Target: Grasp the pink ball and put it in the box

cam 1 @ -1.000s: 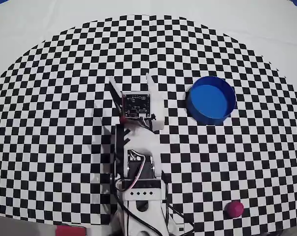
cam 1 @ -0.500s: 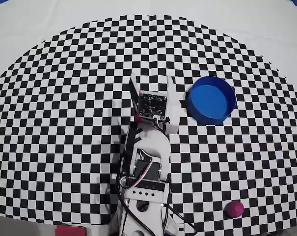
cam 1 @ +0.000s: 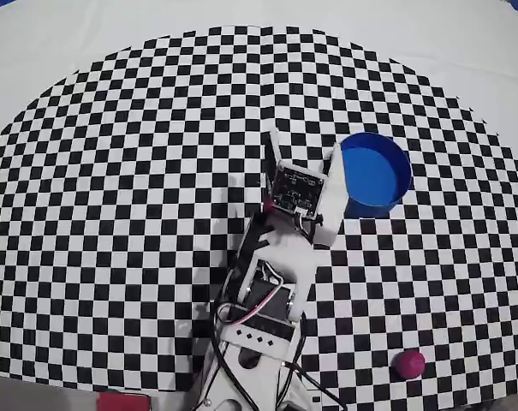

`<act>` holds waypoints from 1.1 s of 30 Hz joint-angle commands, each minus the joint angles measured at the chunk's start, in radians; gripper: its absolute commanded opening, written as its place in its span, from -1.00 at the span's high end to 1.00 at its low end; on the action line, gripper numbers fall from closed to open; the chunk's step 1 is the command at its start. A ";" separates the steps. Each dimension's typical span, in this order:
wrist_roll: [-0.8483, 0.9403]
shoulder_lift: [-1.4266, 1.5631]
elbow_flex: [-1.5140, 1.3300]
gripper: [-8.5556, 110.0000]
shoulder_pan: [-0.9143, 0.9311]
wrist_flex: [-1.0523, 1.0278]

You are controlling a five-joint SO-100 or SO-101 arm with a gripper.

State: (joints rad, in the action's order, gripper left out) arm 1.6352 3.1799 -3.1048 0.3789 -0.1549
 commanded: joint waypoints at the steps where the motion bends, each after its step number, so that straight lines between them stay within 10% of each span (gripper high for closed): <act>1: 0.008 0.000 -0.008 0.36 0.044 0.018; 33: 0.008 0.020 -0.008 0.36 0.499 0.037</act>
State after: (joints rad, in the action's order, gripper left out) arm 1.6352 3.1815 -3.1048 0.8498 -0.1335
